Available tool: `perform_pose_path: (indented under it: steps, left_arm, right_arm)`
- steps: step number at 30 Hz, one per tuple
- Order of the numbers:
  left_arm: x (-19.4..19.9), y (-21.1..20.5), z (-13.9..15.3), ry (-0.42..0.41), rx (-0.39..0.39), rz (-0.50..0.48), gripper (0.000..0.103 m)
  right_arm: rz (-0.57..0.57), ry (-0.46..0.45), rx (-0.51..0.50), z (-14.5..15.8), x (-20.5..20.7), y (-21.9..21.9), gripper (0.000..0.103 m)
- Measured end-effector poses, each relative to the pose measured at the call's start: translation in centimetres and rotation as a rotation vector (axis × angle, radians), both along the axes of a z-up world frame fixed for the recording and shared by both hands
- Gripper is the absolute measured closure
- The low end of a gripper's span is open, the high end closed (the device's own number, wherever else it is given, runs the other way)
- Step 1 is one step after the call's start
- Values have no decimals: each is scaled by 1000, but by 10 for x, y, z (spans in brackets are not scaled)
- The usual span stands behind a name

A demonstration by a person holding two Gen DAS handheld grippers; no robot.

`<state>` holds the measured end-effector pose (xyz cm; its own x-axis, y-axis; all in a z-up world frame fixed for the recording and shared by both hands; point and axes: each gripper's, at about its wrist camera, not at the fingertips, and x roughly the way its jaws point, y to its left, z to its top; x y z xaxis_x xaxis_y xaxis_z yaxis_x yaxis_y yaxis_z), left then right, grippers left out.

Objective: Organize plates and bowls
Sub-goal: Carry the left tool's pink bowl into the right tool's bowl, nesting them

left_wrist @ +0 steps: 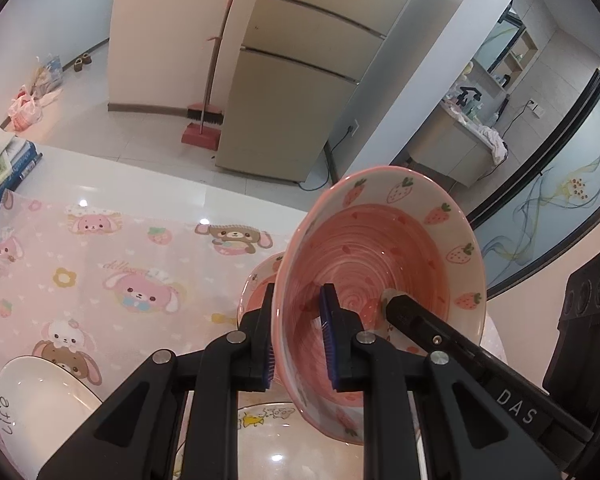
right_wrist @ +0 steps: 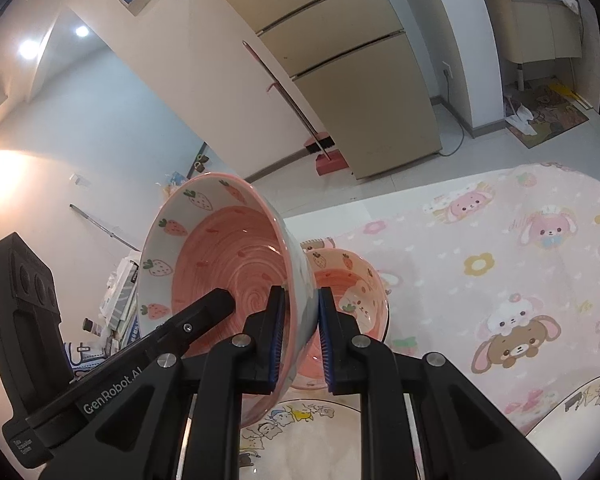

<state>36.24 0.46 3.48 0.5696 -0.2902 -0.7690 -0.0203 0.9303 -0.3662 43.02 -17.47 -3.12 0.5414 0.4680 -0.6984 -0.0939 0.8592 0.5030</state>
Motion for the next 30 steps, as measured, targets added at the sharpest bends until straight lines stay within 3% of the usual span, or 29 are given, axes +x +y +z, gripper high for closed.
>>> perform_pose_path:
  steps: [11, 18, 30]
  left_arm:
    - [19, -3, -32, 68, -16, -16, 86]
    - [20, -18, -38, 26, -6, -46, 86]
    - [24, -27, -51, 65, 21, -59, 86]
  right_arm:
    - [-7, 76, -47, -26, 15, 1, 85]
    - [-23, 93, -47, -30, 21, -15, 85]
    - [-20, 125, -79, -40, 27, -16, 85]
